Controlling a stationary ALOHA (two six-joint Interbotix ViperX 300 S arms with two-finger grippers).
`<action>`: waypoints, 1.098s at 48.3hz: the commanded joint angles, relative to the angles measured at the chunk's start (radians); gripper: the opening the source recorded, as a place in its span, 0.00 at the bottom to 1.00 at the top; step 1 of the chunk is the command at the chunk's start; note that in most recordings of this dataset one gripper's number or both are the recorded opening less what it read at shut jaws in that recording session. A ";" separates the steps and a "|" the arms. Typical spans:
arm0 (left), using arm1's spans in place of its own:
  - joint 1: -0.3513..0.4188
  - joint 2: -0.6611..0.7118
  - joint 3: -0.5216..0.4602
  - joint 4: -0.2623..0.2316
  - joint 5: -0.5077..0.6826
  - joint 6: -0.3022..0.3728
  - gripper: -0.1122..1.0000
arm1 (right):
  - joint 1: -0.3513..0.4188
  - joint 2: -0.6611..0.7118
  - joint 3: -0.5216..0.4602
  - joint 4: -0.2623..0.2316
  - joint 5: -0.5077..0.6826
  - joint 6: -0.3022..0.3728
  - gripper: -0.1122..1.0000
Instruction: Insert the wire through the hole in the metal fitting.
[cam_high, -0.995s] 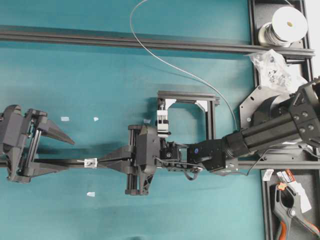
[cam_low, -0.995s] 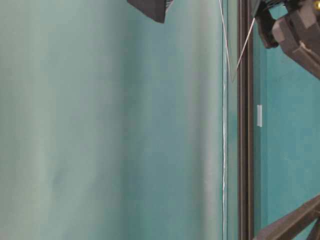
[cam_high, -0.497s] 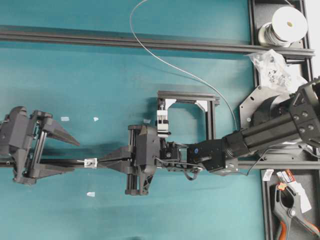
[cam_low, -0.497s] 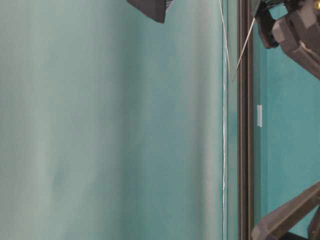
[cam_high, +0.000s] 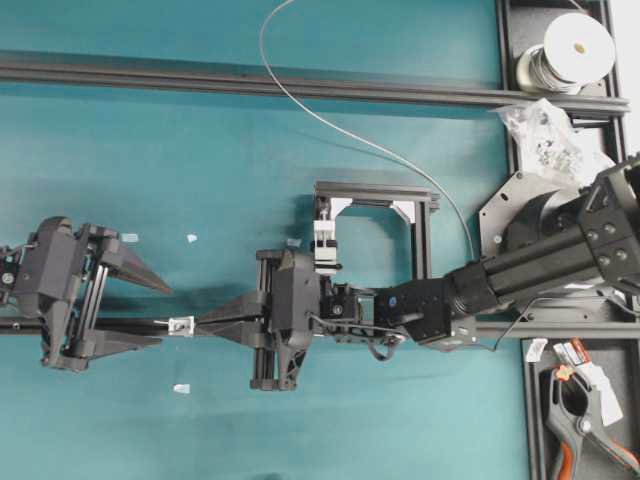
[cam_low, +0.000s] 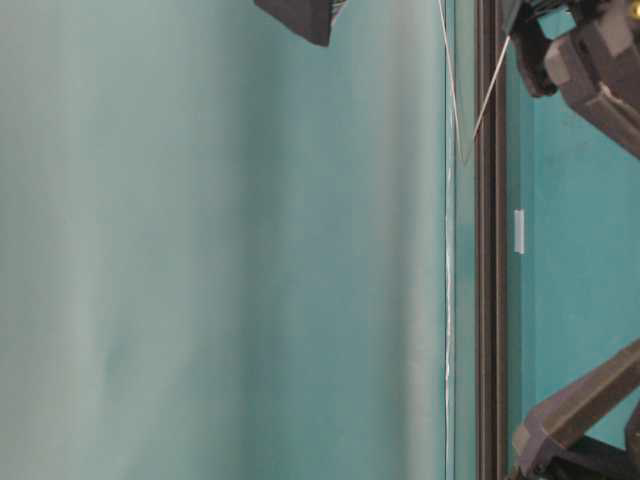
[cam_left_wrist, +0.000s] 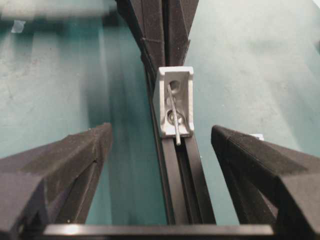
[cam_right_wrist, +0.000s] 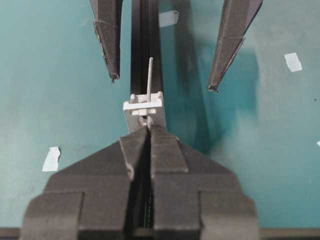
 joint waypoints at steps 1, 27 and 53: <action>0.003 -0.015 -0.015 0.002 -0.002 0.002 0.81 | -0.009 -0.014 -0.011 0.000 -0.005 -0.002 0.10; 0.003 -0.020 -0.018 0.003 0.023 -0.003 0.06 | -0.011 -0.012 -0.011 0.000 -0.005 0.000 0.10; 0.002 -0.023 -0.032 0.003 0.078 -0.006 0.01 | -0.011 -0.014 -0.018 0.002 -0.003 0.008 0.10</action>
